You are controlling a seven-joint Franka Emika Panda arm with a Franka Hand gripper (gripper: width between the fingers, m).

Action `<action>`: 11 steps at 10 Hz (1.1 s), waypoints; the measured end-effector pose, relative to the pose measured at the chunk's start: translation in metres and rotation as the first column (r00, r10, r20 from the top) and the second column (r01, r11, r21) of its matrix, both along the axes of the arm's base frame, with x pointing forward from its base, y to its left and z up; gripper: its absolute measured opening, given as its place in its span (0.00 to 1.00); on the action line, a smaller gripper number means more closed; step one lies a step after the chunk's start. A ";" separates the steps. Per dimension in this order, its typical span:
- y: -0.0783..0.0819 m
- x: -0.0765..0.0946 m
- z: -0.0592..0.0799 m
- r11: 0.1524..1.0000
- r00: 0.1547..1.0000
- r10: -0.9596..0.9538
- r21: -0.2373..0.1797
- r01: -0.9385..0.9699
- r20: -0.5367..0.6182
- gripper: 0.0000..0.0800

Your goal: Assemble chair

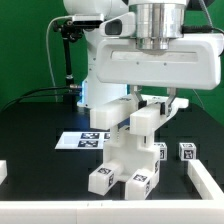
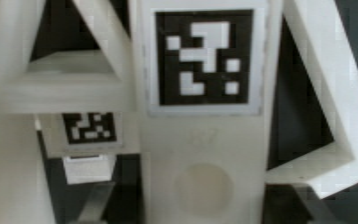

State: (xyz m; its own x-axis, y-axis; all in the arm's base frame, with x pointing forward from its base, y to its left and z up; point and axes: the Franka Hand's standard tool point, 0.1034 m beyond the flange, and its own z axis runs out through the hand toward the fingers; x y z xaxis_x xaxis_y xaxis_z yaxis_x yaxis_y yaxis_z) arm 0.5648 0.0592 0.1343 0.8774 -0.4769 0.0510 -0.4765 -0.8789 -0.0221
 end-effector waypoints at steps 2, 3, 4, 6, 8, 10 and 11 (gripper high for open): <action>-0.004 0.000 0.000 1.000 1.000 0.004 0.002 -0.004 -0.001 0.36; -0.005 -0.001 0.000 1.000 1.000 0.002 0.005 -0.002 -0.002 0.36; -0.005 -0.002 0.000 1.000 1.000 0.003 0.005 -0.003 -0.004 0.36; -0.005 -0.002 0.000 1.000 1.000 0.024 0.004 -0.024 -0.004 0.36; -0.005 -0.005 -0.004 0.999 0.999 0.038 0.003 -0.038 -0.012 0.36; -0.003 -0.009 -0.009 1.000 0.999 0.027 0.011 -0.027 -0.039 0.36; -0.003 -0.009 -0.009 1.000 0.999 0.027 0.010 -0.027 -0.038 0.36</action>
Offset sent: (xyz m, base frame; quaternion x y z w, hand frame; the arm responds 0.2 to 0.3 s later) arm -0.0163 -0.0061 0.0019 -0.0010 -0.0168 0.0016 0.9999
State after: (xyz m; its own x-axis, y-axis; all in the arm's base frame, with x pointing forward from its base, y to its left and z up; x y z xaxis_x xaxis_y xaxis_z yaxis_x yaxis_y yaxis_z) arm 0.5561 0.0560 0.1249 0.8913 -0.4532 0.0130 -0.4530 -0.8914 -0.0134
